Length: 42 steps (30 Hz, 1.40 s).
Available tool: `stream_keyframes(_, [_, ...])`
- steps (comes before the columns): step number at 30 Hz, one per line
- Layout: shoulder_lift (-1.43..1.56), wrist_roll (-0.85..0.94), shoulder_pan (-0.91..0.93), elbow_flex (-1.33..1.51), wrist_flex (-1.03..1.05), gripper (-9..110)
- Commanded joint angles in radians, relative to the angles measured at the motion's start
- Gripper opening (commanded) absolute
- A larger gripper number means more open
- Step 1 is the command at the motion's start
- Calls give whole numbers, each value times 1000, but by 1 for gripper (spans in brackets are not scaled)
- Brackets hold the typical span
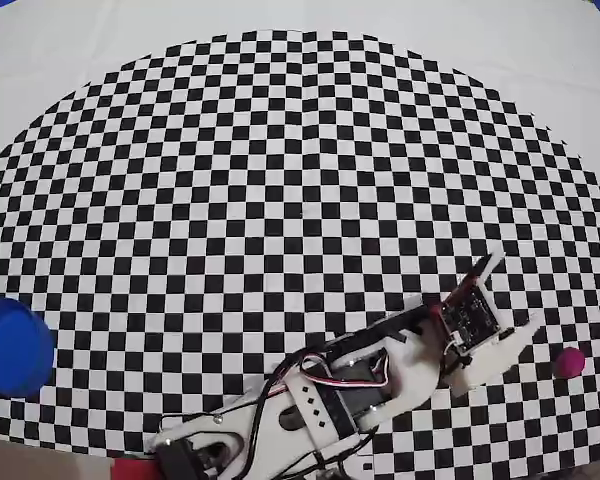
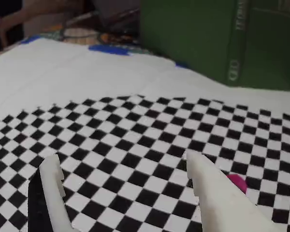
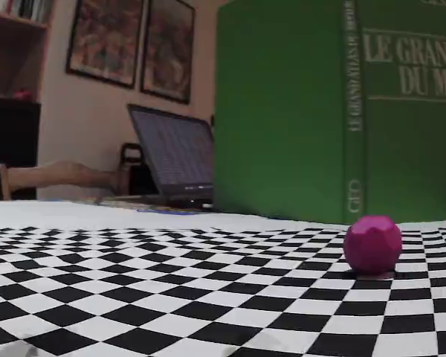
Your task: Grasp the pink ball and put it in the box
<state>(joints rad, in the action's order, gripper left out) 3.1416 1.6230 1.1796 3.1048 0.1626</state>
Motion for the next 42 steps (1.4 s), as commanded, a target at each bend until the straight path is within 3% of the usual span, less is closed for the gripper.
stream_keyframes(1, [3, 9, 57, 8, -28, 30])
stream_keyframes(20, [-14, 8, 262, 8, -11, 30])
stream_keyframes(42, [-81, -2, 308, 8, -44, 30])
